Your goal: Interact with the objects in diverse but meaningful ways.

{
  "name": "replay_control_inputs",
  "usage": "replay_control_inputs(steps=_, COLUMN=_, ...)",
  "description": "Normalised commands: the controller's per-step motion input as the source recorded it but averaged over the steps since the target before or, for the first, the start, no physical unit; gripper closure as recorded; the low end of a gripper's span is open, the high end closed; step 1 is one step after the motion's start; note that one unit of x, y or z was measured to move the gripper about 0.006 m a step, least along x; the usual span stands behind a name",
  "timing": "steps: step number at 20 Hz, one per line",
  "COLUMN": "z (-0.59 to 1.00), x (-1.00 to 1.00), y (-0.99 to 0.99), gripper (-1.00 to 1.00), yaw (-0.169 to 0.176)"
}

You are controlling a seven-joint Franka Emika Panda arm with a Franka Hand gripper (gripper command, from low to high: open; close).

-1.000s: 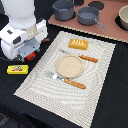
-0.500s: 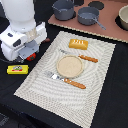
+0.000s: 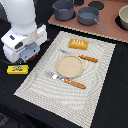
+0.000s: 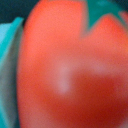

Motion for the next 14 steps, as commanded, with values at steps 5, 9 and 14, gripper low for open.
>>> replay_control_inputs(steps=5, z=0.7, x=0.25, y=0.24, gripper=1.0, yaw=-0.071)
replay_control_inputs(steps=9, z=1.0, x=0.68, y=0.43, gripper=1.0, yaw=-0.107)
replay_control_inputs(steps=14, z=0.92, x=0.83, y=0.28, gripper=1.0, yaw=-0.082)
